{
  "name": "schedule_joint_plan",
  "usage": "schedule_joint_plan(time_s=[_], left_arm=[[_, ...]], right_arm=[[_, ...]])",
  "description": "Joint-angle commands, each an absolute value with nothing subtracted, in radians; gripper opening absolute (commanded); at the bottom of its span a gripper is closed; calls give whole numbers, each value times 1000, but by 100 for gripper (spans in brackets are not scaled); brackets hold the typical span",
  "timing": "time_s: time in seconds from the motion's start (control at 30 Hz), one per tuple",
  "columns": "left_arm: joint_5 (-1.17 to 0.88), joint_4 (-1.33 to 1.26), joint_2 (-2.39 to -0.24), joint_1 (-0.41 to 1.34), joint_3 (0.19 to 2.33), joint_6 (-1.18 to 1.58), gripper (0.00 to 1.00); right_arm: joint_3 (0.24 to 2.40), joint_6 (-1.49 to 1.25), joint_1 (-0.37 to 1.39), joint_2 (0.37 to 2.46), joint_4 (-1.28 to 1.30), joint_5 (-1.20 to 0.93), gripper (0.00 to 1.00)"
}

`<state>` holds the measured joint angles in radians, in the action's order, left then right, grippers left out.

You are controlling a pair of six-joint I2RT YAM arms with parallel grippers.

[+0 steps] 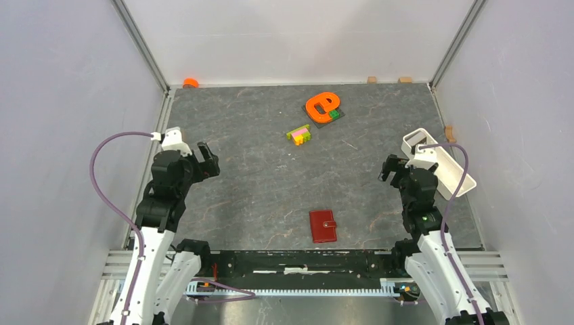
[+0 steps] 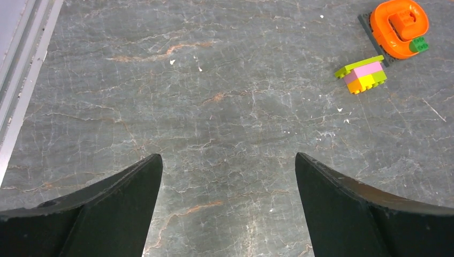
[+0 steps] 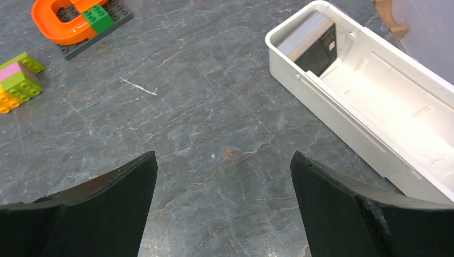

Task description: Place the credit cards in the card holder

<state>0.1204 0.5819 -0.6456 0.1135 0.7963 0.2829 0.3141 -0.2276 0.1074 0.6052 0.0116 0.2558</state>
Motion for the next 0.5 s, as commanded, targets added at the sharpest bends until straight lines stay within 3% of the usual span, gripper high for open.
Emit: schedule_joint_plan(time_s=[0.0,0.17,0.33,0.47], left_arm=[[125,582,-682,109,809,319,100],[108,623,-708,110,813,315,100],[-112,617,-725,122,789,355,100],[-242,567,-696,196,704,478,100]], right_arm=[[374,-218,107,591,45,155,98],[398,-224,107,606,90,26,98],[404,-235,107,654,152,-244,99],[375,-286,139,705,202,-440,94]])
